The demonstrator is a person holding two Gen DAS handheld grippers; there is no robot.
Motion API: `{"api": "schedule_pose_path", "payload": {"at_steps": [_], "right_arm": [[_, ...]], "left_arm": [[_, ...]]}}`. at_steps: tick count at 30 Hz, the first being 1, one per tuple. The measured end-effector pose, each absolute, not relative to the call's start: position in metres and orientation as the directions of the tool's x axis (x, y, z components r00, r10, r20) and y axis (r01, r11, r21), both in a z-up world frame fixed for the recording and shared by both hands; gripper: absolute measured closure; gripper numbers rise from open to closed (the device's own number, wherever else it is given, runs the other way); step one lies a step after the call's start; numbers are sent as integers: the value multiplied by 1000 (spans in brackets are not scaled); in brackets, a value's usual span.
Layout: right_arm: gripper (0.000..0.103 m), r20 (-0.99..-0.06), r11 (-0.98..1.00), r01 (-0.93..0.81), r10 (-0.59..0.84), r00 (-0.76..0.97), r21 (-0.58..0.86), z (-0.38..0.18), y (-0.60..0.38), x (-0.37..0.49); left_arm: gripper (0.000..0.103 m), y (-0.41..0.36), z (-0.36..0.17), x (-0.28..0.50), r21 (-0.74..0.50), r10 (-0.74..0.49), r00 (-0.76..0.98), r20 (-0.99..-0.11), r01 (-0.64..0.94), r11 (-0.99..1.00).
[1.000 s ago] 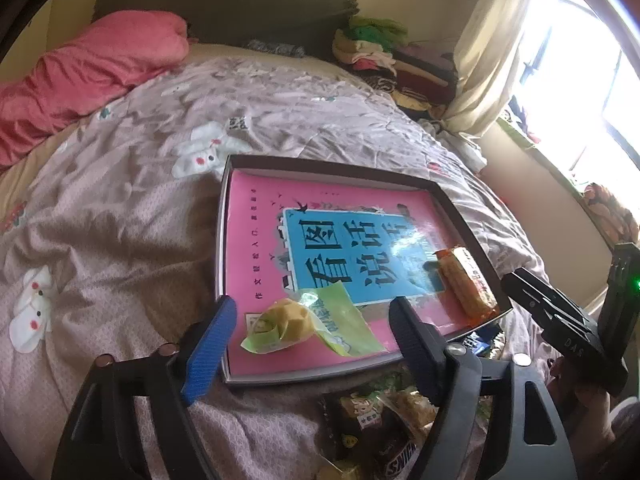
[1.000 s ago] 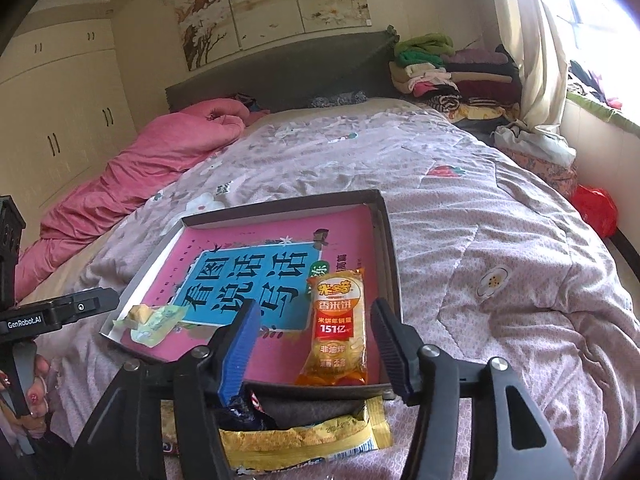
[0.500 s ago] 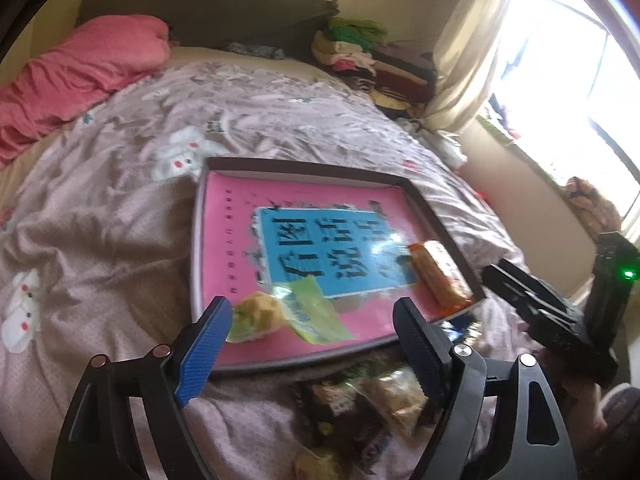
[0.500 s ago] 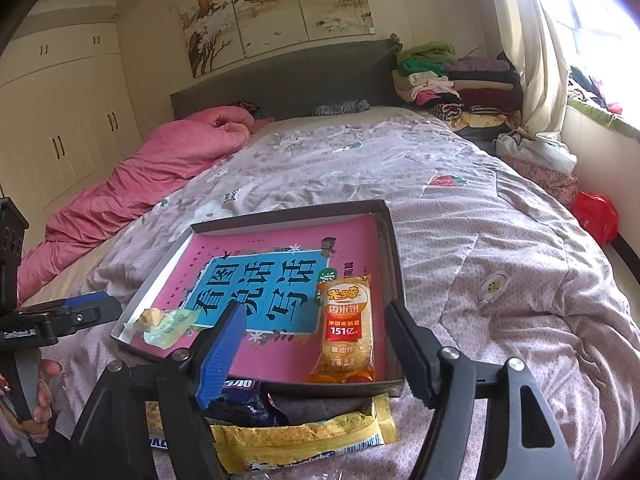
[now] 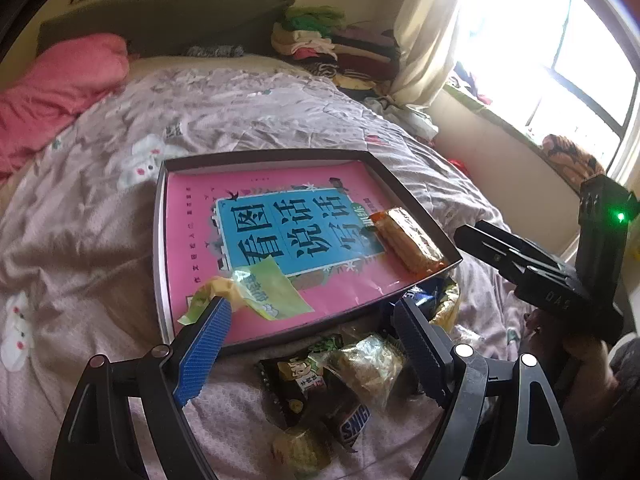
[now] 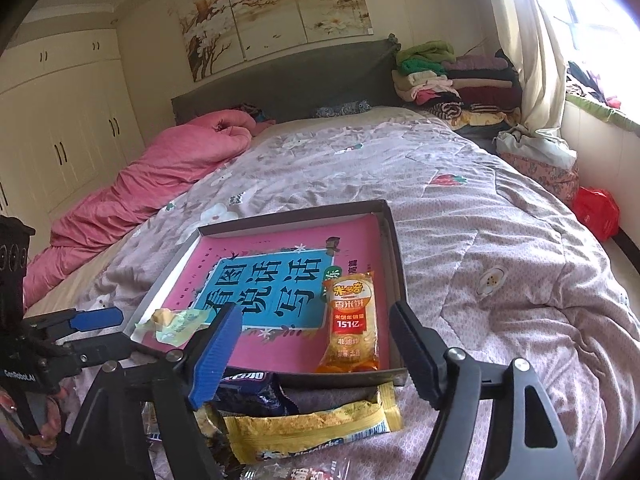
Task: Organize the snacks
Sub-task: 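Open the right tool, then the left tool, dropping both snacks into the tray, then reach to the pile and grasp the clear bag of pink candy with the right tool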
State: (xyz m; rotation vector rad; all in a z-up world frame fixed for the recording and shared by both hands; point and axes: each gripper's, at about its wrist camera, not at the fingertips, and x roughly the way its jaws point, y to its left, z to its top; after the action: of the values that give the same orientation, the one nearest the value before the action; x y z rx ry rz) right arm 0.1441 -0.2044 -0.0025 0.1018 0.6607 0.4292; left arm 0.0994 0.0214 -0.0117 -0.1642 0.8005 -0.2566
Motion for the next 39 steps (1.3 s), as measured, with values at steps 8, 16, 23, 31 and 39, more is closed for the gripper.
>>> {"api": "schedule_pose_path", "payload": {"at_steps": [8,16,23,31,39], "right_arm": [[25,-596,904,-359,423,683,230,-4,-199,133],[24,-615,903,-356,427,663,242,-4,-198,115],[24,-629,911,-347,408,662,225,-4,-197,108],[24,-645,919,-328,387,659,217,-5,-202,100],[24,-688,931,-303,356,633,203,-11,-203,92]], "left_arm": [[19,14,-12,95,-221,-293,658,-694,193,956],[19,3,-19,92,-184,-297,633,-715,239,953],[19,-9,-26,90,-146,-294,609,-737,281,948],[19,-17,-31,88,-136,-302,580,-757,312,940],[19,-24,-38,87,-106,-292,563,-773,339,935]]}}
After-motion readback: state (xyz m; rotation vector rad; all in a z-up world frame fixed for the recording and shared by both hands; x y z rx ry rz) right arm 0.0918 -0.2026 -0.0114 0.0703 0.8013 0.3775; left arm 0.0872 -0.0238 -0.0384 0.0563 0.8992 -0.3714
